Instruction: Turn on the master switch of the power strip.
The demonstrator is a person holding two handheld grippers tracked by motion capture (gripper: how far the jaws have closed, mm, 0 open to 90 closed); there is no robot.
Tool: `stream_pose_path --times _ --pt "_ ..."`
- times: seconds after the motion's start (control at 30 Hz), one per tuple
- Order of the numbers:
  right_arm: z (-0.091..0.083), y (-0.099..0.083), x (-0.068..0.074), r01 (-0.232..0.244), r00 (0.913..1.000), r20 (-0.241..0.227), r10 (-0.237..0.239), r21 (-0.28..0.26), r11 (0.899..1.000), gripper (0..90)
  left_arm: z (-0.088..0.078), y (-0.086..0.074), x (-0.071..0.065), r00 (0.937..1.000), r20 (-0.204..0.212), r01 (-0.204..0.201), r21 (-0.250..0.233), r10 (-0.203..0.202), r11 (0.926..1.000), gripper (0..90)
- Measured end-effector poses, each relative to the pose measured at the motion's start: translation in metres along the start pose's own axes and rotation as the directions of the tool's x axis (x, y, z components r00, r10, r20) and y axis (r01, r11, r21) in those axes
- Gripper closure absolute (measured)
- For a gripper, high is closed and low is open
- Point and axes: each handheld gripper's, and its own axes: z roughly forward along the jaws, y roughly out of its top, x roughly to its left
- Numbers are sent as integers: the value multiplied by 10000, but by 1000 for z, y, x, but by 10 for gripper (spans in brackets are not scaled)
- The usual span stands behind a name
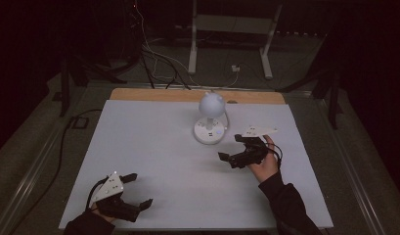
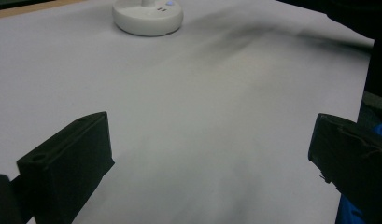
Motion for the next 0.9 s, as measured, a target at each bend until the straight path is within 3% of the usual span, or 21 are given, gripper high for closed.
stream_pose_path --times 0.2,0.53,0.63,0.9 --pt "-14 -14 1 -21 10000 54 21 46 10000 0 0 0 0 10000 -1 -17 0 17 10000 2" --pt "-39 -41 2 50 9983 578 -55 81 10000 0 0 0 0 10000 9 -29 6 29 10000 2" --pt "-44 -49 0 -139 9980 619 127 192 9997 0 0 0 0 10000 4 -50 3 50 10000 2" --pt "-52 -71 0 -95 9936 1126 24 623 9980 0 0 0 0 10000 21 -46 1 46 10000 2"
